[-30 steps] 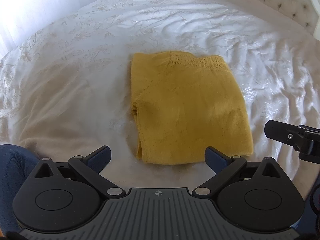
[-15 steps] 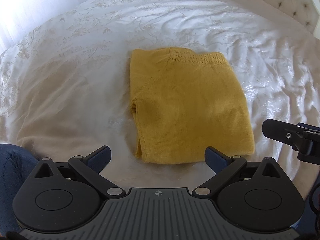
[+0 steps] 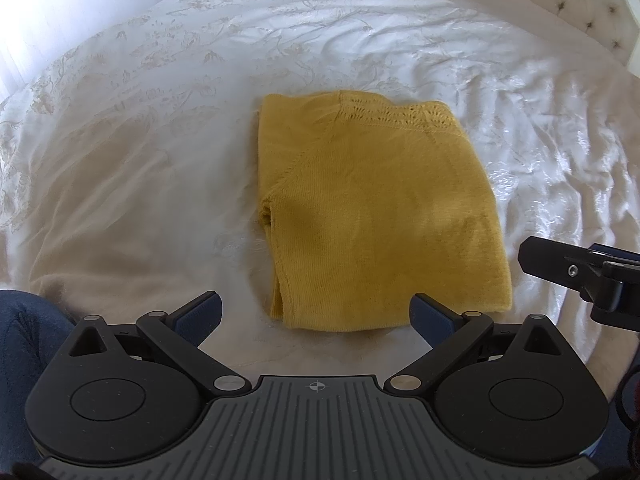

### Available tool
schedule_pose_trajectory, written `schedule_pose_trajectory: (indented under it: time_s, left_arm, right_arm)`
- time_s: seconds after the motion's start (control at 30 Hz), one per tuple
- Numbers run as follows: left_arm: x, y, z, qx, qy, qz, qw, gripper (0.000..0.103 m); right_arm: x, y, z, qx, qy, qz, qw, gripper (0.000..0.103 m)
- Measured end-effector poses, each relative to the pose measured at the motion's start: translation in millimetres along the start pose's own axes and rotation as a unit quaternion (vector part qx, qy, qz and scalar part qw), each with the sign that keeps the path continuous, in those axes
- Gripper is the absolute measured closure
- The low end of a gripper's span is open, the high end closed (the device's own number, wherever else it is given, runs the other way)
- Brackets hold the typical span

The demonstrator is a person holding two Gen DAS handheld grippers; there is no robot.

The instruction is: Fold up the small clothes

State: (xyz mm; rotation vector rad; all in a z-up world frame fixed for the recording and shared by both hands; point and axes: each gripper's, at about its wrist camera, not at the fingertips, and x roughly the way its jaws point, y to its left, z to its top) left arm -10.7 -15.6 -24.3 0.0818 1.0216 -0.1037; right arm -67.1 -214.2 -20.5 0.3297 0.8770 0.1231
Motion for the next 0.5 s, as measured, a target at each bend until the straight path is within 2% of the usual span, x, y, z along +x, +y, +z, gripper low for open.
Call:
schedule_pose_trajectory:
  time_s: [0.5]
  left_arm:
    - [7.2, -2.0, -0.1, 0.001, 0.006, -0.001, 1.0, 0.002]
  right_arm:
    - [8.3, 2.7, -0.8, 0.004, 0.01, 0.003, 1.0, 0.001]
